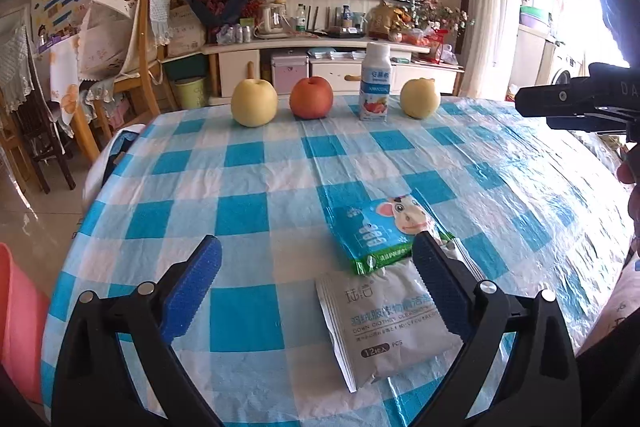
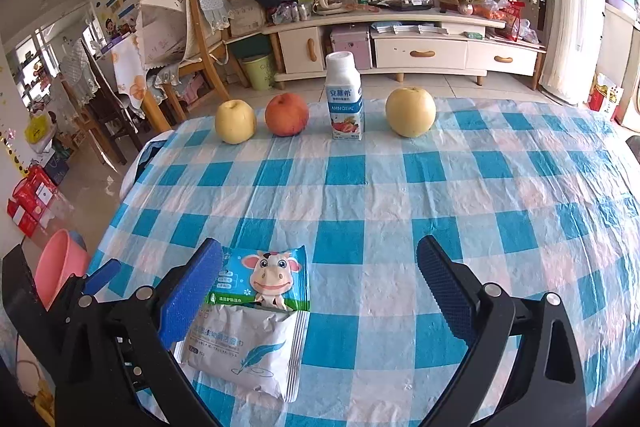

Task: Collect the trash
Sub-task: 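Reach both tools toward the blue cow wipes packet and white wipes packet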

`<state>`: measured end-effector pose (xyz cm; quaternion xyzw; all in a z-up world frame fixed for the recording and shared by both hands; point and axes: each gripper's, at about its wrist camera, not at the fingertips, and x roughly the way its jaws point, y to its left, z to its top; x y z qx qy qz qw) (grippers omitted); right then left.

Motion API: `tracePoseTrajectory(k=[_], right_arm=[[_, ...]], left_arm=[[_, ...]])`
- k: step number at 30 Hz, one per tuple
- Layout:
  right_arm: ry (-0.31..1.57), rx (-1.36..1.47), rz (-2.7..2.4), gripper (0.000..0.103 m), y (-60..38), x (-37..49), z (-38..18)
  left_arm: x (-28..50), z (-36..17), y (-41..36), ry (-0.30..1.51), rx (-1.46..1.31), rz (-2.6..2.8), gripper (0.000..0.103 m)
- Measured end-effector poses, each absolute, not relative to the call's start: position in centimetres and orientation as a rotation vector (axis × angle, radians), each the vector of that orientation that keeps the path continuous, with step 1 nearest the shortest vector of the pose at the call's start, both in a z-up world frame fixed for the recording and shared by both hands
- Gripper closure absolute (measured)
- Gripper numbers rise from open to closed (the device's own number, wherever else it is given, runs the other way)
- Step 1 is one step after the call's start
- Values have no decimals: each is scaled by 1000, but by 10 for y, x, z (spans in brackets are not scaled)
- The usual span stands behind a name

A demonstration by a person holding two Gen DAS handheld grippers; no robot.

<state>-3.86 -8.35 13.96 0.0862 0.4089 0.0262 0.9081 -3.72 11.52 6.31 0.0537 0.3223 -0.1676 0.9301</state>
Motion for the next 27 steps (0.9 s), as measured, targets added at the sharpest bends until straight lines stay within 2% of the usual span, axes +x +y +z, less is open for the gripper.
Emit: tracePoseTrajectory(k=[11, 18, 27], right_arm=[[998, 190, 159, 6, -64, -23, 103], [1045, 212, 152, 6, -69, -17, 94], [1036, 191, 152, 6, -64, -13, 98]], left_arm=[[-35, 40, 99, 823, 115, -545, 7], [-48, 15, 79, 952, 226, -674, 7], [-46, 14, 70, 1022, 17, -803, 7]])
